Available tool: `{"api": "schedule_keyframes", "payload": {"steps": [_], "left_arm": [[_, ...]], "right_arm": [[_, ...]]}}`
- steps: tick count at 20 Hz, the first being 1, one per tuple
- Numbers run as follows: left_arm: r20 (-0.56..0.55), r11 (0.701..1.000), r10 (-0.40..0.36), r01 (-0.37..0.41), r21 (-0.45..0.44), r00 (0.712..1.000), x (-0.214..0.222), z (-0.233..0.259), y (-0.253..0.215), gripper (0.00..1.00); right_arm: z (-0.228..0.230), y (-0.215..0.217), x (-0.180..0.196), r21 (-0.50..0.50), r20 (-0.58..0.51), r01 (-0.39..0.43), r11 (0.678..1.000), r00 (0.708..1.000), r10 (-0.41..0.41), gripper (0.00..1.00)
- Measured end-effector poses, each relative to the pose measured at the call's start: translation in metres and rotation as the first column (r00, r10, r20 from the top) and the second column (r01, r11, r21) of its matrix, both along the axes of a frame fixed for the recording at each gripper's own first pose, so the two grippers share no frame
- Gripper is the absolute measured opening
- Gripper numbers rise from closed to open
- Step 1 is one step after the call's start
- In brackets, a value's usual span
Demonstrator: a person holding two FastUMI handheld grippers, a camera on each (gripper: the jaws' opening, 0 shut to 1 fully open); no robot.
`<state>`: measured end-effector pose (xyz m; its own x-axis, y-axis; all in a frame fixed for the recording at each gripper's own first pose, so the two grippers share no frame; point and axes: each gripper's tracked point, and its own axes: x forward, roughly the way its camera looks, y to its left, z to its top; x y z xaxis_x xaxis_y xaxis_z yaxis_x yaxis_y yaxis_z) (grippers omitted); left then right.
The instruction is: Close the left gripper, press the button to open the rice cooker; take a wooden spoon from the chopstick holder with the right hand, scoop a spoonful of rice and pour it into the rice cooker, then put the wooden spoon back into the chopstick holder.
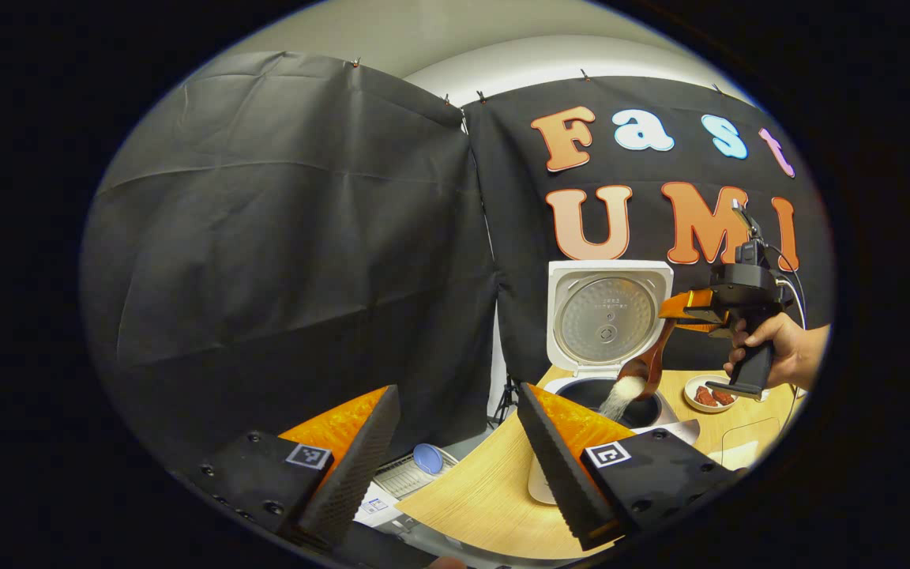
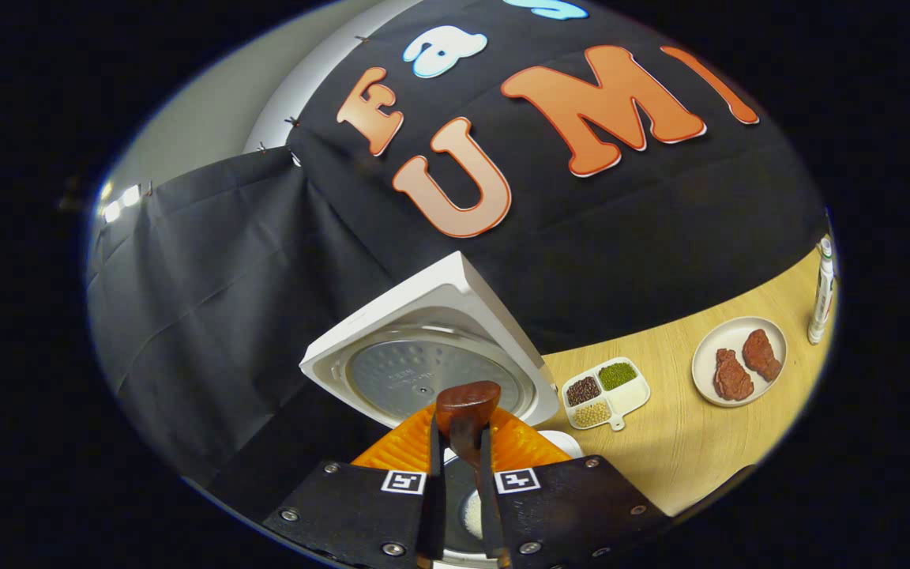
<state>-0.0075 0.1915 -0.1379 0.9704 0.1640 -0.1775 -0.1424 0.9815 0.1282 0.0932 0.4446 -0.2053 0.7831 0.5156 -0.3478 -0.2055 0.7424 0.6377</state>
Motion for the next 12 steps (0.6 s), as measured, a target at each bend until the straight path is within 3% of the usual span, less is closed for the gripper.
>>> {"api": "schedule_keyframes", "payload": {"steps": [7, 12], "left_arm": [[-0.004, 1.000, 0.005, -0.005, 0.012, 1.000, -0.004, -0.003, 0.000, 1.00], [0.003, 1.000, 0.008, -0.008, 0.012, 1.000, -0.007, 0.000, -0.001, 1.00]], "right_arm": [[0.051, 0.014, 0.001, -0.108, 0.212, -0.069, 0.992, 0.973, 0.091, 0.18], [0.082, 0.028, -0.011, -0.233, 0.367, -0.116, 0.965, 0.909, 0.198, 0.17]]}}
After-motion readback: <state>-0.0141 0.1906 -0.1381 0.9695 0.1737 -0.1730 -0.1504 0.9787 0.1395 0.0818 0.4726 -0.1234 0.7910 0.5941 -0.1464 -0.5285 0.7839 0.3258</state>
